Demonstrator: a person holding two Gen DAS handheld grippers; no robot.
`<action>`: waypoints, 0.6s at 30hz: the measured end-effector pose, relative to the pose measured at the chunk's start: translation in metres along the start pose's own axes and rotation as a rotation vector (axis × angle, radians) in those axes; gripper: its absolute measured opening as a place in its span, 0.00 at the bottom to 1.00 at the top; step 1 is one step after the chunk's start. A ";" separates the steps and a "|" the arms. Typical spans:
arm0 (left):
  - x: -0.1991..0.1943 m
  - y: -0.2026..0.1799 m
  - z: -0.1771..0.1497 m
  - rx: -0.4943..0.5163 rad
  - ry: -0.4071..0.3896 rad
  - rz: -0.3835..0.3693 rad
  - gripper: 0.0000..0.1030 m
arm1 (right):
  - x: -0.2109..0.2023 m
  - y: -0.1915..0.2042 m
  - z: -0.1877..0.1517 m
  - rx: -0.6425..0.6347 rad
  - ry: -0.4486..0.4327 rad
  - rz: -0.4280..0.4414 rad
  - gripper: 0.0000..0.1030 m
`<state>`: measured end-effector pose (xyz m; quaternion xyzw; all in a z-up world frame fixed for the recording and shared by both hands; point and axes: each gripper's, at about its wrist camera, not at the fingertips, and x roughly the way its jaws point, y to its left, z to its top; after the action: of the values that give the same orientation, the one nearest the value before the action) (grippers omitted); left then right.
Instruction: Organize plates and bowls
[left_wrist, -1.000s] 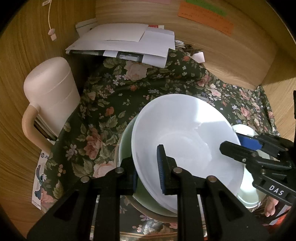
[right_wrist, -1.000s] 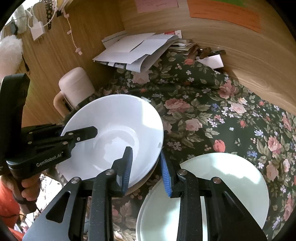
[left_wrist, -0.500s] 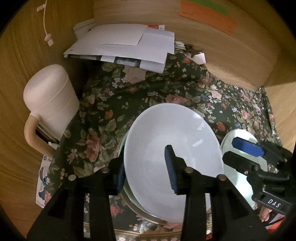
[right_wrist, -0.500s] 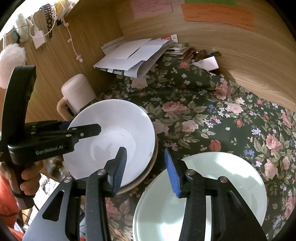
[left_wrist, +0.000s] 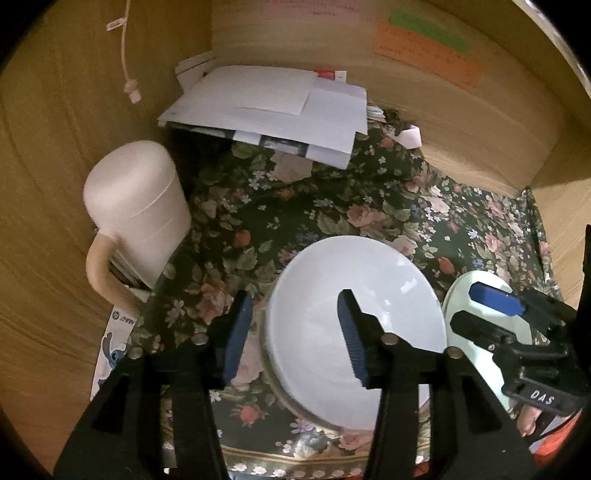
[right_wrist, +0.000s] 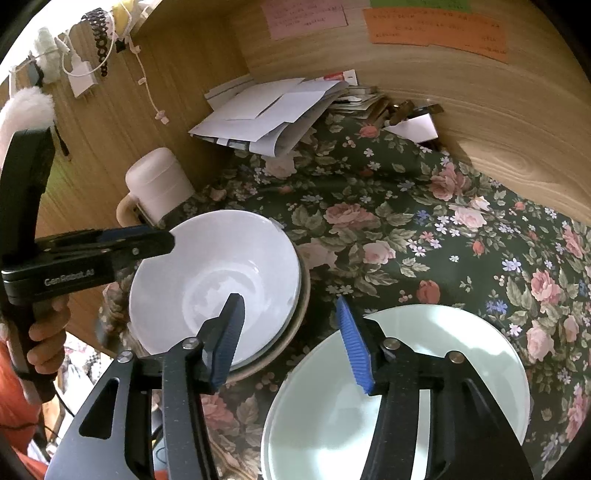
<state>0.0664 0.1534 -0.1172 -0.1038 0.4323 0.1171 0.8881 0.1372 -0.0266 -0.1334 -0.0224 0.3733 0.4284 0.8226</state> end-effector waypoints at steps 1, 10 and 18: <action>0.001 0.003 -0.002 -0.009 0.007 -0.002 0.47 | 0.001 0.000 0.000 0.000 0.002 -0.001 0.48; 0.024 0.018 -0.030 -0.056 0.087 -0.050 0.47 | 0.017 0.001 0.001 -0.021 0.061 -0.013 0.50; 0.034 0.019 -0.041 -0.063 0.095 -0.122 0.47 | 0.038 0.001 0.003 0.002 0.126 0.002 0.49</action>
<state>0.0507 0.1642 -0.1709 -0.1633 0.4628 0.0711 0.8684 0.1517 0.0016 -0.1549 -0.0482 0.4250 0.4264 0.7970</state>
